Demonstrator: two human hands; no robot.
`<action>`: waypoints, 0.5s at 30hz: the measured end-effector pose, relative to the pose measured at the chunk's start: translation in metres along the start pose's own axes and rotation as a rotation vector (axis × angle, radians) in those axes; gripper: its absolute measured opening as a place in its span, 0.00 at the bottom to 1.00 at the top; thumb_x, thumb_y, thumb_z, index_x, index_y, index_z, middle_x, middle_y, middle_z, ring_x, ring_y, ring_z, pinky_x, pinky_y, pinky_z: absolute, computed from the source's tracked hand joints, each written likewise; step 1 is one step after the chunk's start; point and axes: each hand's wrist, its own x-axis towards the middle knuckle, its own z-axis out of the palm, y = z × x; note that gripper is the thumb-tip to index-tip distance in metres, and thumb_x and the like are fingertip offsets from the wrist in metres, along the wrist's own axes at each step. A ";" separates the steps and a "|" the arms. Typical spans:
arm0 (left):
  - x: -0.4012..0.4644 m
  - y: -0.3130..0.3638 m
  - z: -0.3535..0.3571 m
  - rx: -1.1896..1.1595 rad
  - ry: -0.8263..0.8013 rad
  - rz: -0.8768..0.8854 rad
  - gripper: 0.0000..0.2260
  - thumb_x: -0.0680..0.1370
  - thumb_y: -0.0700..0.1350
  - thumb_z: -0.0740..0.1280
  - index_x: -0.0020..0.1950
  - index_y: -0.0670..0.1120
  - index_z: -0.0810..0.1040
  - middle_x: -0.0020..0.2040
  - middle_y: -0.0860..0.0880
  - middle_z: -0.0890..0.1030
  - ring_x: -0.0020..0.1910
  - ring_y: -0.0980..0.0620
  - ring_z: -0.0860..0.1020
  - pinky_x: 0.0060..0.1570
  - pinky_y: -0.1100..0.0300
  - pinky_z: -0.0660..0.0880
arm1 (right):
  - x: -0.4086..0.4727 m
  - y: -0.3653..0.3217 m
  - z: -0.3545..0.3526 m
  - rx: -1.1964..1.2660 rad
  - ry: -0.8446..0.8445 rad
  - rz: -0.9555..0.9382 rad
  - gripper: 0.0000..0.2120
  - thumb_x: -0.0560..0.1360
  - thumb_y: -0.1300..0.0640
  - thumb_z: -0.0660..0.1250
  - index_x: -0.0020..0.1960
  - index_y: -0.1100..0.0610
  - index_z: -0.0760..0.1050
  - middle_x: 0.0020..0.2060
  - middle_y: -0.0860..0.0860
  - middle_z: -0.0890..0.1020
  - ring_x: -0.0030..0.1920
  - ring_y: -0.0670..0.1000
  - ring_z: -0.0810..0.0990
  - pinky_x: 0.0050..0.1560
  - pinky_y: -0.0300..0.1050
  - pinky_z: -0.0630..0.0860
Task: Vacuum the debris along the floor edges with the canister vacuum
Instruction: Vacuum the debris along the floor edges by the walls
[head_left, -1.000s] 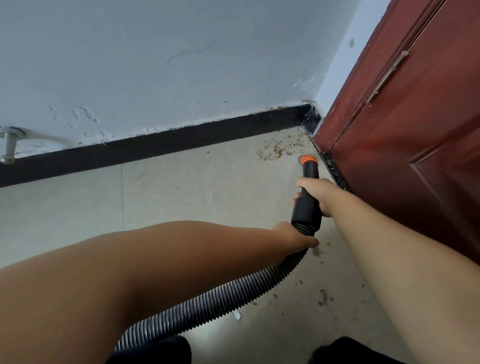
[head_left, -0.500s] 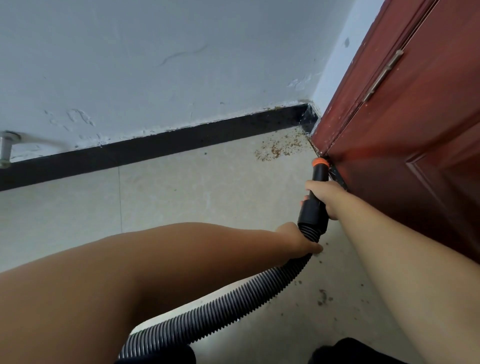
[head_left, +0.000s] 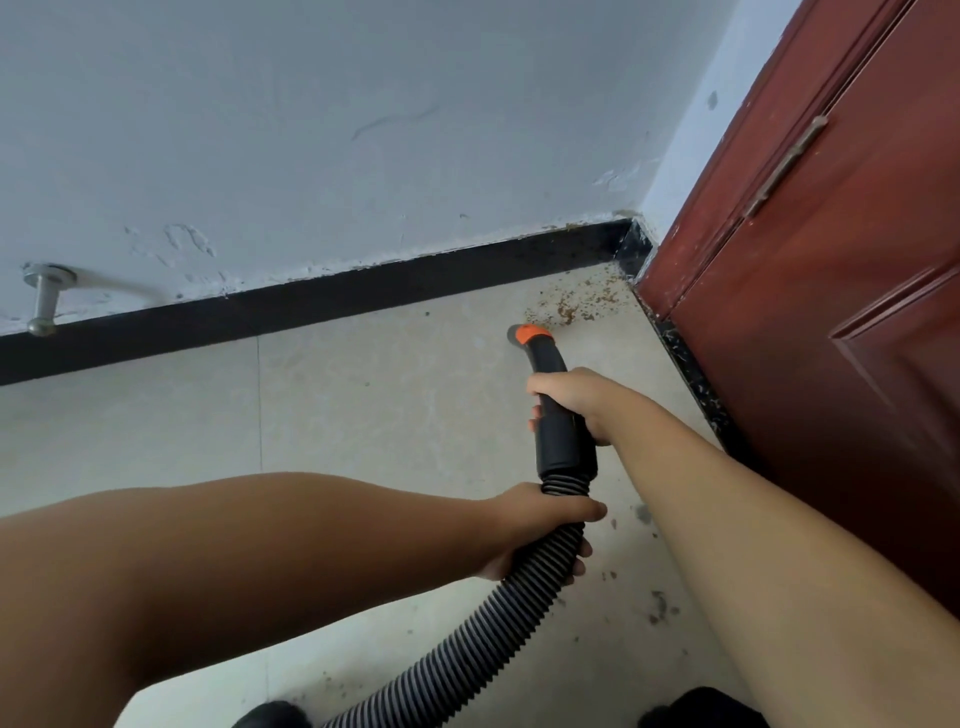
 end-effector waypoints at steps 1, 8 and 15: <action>0.001 0.000 -0.001 0.000 0.012 0.006 0.12 0.76 0.48 0.70 0.51 0.42 0.71 0.37 0.45 0.80 0.31 0.50 0.79 0.39 0.56 0.79 | 0.001 -0.001 0.001 0.002 0.008 -0.005 0.06 0.75 0.62 0.66 0.49 0.62 0.70 0.33 0.56 0.78 0.25 0.52 0.80 0.26 0.41 0.77; 0.020 0.022 0.025 0.004 -0.029 0.040 0.09 0.77 0.47 0.68 0.47 0.43 0.71 0.36 0.46 0.78 0.29 0.51 0.77 0.34 0.59 0.77 | 0.004 -0.005 -0.039 0.035 0.130 0.011 0.04 0.76 0.63 0.64 0.49 0.62 0.69 0.33 0.57 0.77 0.23 0.53 0.79 0.22 0.42 0.76; 0.049 0.050 0.046 0.061 0.023 0.090 0.10 0.77 0.47 0.68 0.45 0.43 0.71 0.36 0.46 0.77 0.29 0.51 0.76 0.32 0.60 0.76 | 0.022 -0.011 -0.087 0.092 0.241 0.041 0.06 0.76 0.61 0.66 0.49 0.61 0.70 0.35 0.57 0.78 0.26 0.53 0.80 0.24 0.43 0.77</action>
